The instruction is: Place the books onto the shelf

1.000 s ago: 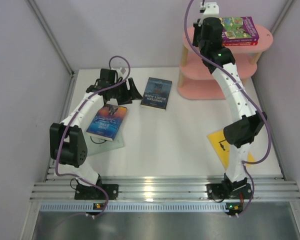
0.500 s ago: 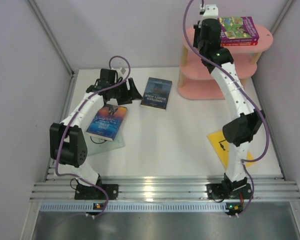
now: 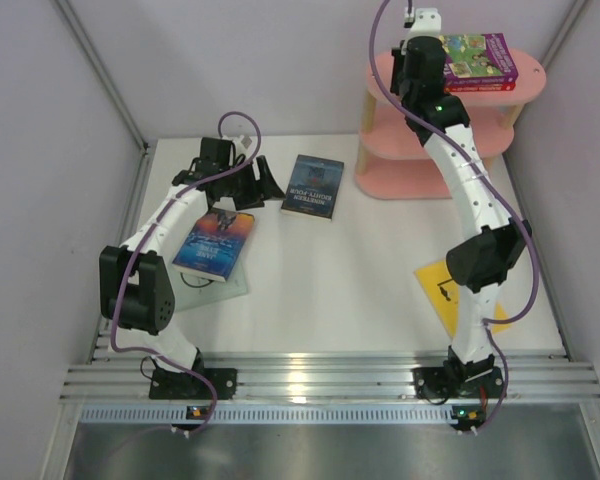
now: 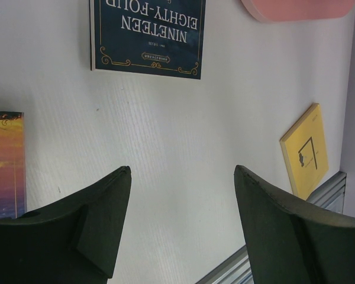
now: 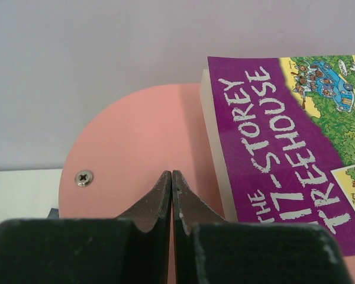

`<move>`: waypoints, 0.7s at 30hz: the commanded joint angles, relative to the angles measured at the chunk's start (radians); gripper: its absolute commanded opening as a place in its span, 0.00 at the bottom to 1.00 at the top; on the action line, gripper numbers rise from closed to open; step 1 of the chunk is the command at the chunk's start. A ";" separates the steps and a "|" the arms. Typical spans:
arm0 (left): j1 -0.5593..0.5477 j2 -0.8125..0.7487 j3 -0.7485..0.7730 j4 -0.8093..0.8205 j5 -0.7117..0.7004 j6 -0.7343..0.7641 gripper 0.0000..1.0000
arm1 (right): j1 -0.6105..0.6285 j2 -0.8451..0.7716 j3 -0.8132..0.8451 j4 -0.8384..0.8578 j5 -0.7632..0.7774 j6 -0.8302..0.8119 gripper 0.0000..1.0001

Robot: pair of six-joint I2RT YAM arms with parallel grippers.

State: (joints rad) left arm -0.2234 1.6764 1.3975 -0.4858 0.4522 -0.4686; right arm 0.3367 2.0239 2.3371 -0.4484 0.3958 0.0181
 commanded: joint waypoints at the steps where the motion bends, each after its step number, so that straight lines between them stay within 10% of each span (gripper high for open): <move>1: -0.001 -0.040 -0.008 0.032 -0.003 0.018 0.75 | -0.013 -0.002 0.008 0.047 0.011 -0.009 0.00; 21: -0.001 -0.046 -0.002 0.029 -0.006 0.018 0.75 | -0.038 0.001 0.010 0.045 0.029 -0.041 0.00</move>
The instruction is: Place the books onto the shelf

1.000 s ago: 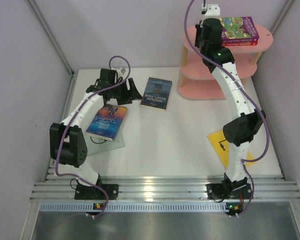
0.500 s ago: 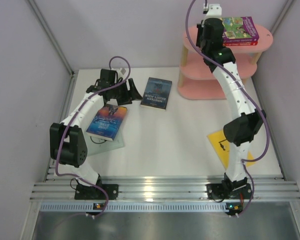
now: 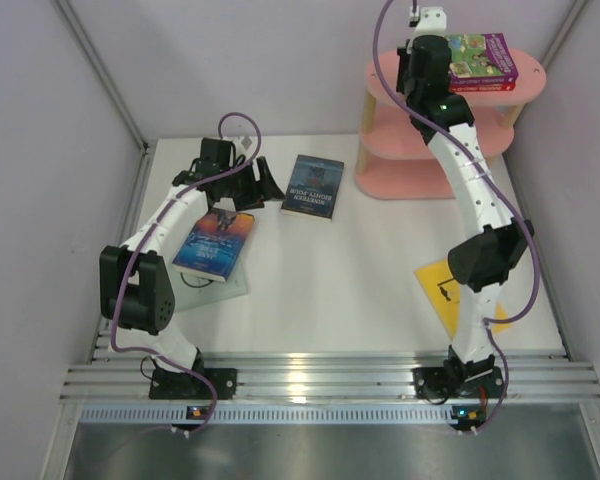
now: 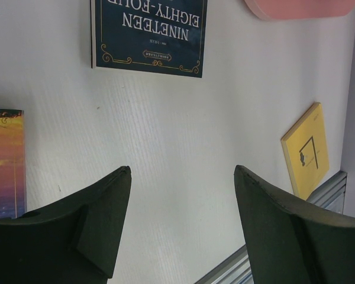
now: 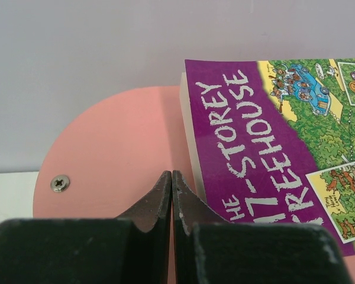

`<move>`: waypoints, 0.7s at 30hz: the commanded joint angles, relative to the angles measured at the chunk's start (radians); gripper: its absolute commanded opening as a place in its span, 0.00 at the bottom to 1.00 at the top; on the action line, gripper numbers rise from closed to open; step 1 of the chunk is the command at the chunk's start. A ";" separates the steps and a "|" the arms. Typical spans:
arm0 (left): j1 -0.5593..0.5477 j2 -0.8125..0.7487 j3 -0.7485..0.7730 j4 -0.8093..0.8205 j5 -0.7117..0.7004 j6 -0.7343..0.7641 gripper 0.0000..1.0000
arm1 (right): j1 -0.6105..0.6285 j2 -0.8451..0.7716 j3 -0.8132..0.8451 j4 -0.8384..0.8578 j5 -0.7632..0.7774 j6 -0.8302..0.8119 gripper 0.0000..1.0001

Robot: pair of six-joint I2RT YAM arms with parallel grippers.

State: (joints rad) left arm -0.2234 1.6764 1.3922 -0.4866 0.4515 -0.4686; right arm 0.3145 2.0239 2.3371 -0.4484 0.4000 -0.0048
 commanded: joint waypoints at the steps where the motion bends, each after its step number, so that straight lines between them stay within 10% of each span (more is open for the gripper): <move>1: -0.001 -0.046 0.005 0.031 -0.005 0.016 0.75 | -0.015 0.001 0.008 0.047 0.025 -0.020 0.00; 13: -0.001 -0.043 0.007 0.031 -0.002 0.016 0.75 | -0.028 -0.001 0.010 0.039 0.020 -0.012 0.00; 21: -0.001 -0.047 0.005 0.031 -0.002 0.015 0.76 | -0.019 -0.019 0.002 0.045 -0.242 -0.021 0.00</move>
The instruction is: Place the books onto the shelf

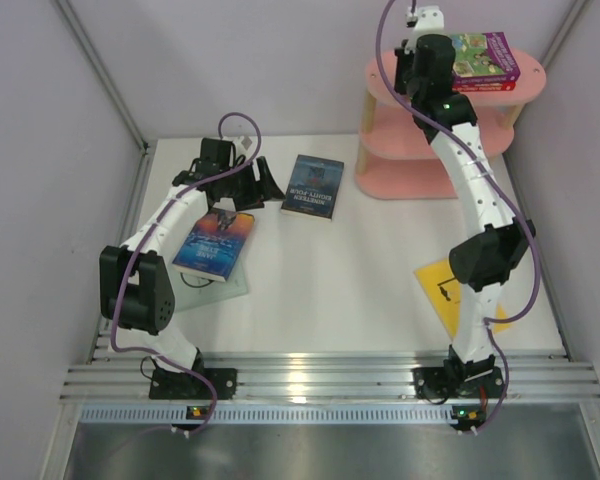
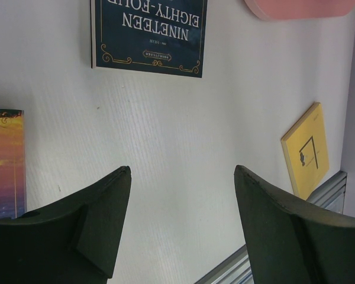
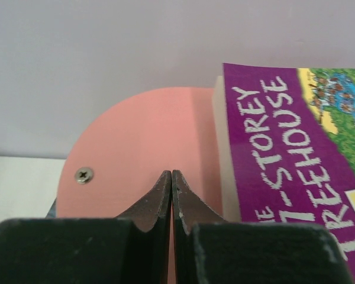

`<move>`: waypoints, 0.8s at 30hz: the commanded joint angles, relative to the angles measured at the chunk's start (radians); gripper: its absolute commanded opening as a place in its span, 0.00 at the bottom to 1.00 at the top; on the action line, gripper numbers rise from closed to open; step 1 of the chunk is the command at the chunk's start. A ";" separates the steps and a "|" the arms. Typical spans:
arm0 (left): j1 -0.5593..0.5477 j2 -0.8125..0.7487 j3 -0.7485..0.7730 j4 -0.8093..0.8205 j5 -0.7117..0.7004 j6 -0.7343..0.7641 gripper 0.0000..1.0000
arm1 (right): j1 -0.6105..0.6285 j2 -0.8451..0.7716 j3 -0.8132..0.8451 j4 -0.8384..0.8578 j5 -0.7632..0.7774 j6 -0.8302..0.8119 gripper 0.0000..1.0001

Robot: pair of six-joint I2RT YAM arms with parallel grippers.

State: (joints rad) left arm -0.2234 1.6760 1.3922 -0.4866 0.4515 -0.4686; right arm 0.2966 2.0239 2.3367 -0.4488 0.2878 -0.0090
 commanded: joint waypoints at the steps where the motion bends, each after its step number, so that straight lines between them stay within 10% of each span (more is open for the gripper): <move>1: -0.001 -0.045 0.005 0.034 -0.001 0.013 0.76 | 0.007 -0.024 0.004 0.047 -0.137 -0.020 0.00; 12: -0.001 -0.048 0.068 0.031 -0.016 0.008 0.76 | 0.154 -0.207 -0.163 0.071 -0.196 0.091 0.00; 24: 0.006 0.175 0.297 0.026 -0.056 -0.004 0.75 | 0.280 -0.439 -0.861 0.205 -0.220 0.509 0.59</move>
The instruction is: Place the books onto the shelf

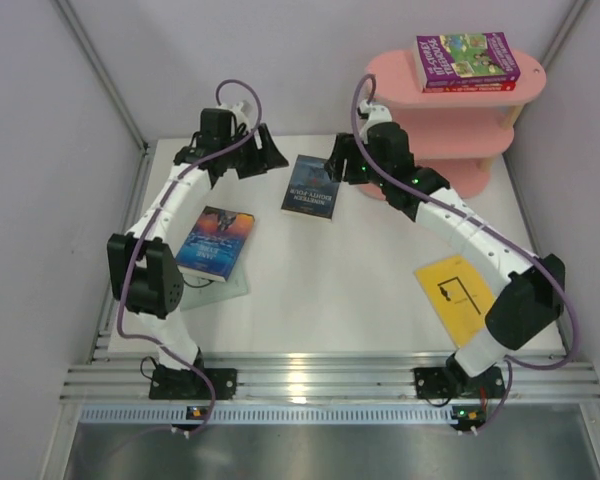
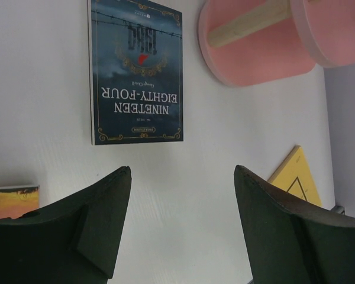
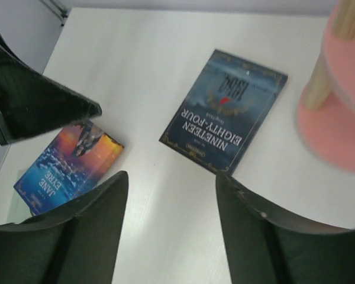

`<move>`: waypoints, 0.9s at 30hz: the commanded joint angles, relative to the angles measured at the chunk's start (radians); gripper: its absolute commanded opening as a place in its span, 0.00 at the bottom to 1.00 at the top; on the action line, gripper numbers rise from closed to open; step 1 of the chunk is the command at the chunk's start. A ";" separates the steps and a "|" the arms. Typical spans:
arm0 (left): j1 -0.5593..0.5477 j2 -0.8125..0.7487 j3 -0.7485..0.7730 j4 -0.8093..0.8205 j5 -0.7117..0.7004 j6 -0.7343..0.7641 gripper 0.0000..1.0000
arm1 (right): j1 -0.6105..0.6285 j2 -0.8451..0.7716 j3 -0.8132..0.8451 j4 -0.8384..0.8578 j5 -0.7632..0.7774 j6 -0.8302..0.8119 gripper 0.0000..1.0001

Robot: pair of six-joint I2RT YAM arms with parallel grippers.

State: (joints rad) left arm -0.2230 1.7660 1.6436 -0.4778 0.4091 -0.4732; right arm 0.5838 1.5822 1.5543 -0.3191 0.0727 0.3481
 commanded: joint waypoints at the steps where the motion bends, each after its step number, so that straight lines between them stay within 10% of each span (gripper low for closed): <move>1: 0.005 0.134 0.057 0.018 -0.012 0.004 0.74 | -0.009 0.010 -0.114 0.080 -0.007 0.166 0.64; 27: -0.012 0.483 0.048 0.133 0.048 -0.034 0.46 | -0.030 0.412 -0.332 0.483 0.006 0.456 0.66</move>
State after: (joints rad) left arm -0.2298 2.2673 1.7302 -0.3935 0.4362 -0.4984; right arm 0.5610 1.9804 1.2446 0.0483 0.0895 0.7658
